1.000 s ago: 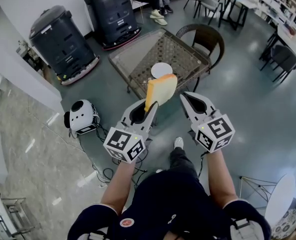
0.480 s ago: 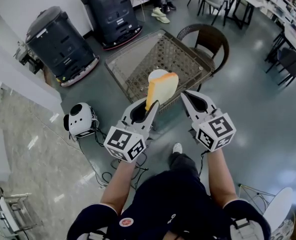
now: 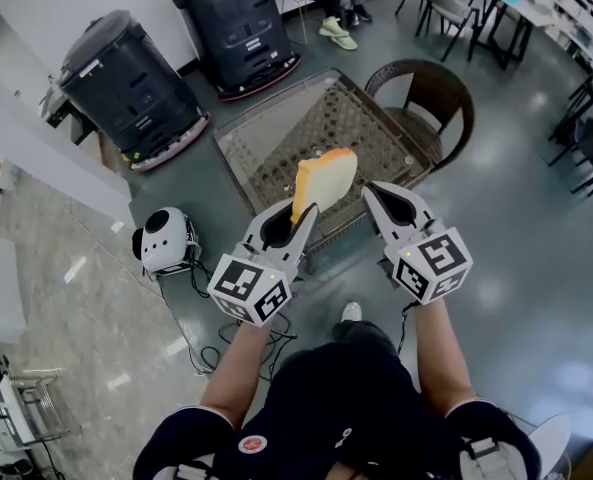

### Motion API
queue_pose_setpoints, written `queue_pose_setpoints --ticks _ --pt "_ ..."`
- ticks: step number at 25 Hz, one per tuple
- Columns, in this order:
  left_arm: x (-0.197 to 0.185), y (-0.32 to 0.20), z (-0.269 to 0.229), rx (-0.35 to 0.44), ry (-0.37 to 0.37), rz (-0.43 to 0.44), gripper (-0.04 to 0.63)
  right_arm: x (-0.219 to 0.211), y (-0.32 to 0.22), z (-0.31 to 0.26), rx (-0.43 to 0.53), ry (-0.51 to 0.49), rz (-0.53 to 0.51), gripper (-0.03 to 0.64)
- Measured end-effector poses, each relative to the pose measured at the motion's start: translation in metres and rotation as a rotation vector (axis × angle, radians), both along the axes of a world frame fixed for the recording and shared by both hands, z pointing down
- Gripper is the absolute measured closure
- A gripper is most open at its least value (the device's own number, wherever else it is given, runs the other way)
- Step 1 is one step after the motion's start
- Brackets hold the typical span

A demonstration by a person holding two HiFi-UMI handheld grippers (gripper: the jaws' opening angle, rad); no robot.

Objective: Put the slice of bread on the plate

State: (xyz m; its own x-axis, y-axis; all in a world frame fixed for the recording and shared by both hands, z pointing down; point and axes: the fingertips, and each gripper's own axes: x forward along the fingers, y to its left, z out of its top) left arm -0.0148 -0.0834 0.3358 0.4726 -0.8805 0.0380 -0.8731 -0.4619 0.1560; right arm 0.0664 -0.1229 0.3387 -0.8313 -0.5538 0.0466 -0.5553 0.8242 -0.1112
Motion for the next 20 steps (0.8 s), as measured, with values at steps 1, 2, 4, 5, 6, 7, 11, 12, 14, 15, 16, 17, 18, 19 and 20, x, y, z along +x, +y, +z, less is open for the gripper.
queue_pose_setpoints --ticks 1,2,4,5,6,7,11,12,14,15,16,17,18,19,20 --pt "0.001 -0.006 0.001 -0.001 0.001 -0.007 0.506 0.002 -0.007 0.001 -0.001 -0.001 -0.006 0.611" --pt "0.003 -0.011 0.001 -0.003 0.001 -0.013 0.506 0.003 -0.012 0.001 -0.003 -0.001 -0.012 0.611" --pt "0.006 -0.021 0.001 -0.005 0.003 -0.023 0.506 0.007 -0.022 0.001 -0.004 0.000 -0.022 0.611" --pt "0.008 -0.025 0.001 -0.007 0.004 -0.026 0.506 0.008 -0.027 0.001 -0.004 0.000 -0.026 0.611" --pt "0.009 -0.029 0.001 -0.009 0.005 -0.029 0.506 0.009 -0.031 0.000 -0.004 0.000 -0.030 0.611" --pt "0.010 -0.033 0.001 -0.012 0.005 -0.032 0.506 0.010 -0.036 0.000 -0.005 0.001 -0.035 0.611" --pt "0.006 -0.044 0.002 -0.024 -0.001 -0.045 0.506 0.005 -0.050 -0.002 -0.008 -0.007 -0.048 0.611" --pt "0.004 -0.046 0.003 -0.027 -0.002 -0.048 0.506 0.003 -0.052 -0.001 -0.009 -0.008 -0.049 0.611" --pt "-0.001 -0.051 0.006 -0.033 -0.001 -0.050 0.506 -0.002 -0.057 0.001 -0.012 -0.009 -0.051 0.611" --pt "-0.004 -0.053 0.007 -0.035 0.000 -0.049 0.506 -0.005 -0.059 0.003 -0.014 -0.008 -0.051 0.611" --pt "-0.006 -0.056 0.009 -0.037 0.001 -0.047 0.506 -0.007 -0.061 0.004 -0.016 -0.007 -0.050 0.611" --pt "-0.008 -0.059 0.011 -0.038 0.001 -0.042 0.506 -0.010 -0.063 0.006 -0.017 -0.005 -0.048 0.611" --pt "-0.009 -0.062 0.013 -0.039 0.001 -0.035 0.506 -0.013 -0.065 0.007 -0.016 -0.004 -0.044 0.611" --pt "-0.011 -0.066 0.015 -0.038 0.001 -0.026 0.506 -0.015 -0.067 0.008 -0.014 -0.002 -0.038 0.611" --pt "-0.012 -0.070 0.016 -0.036 0.000 -0.016 0.506 -0.017 -0.069 0.008 -0.010 -0.001 -0.032 0.611"
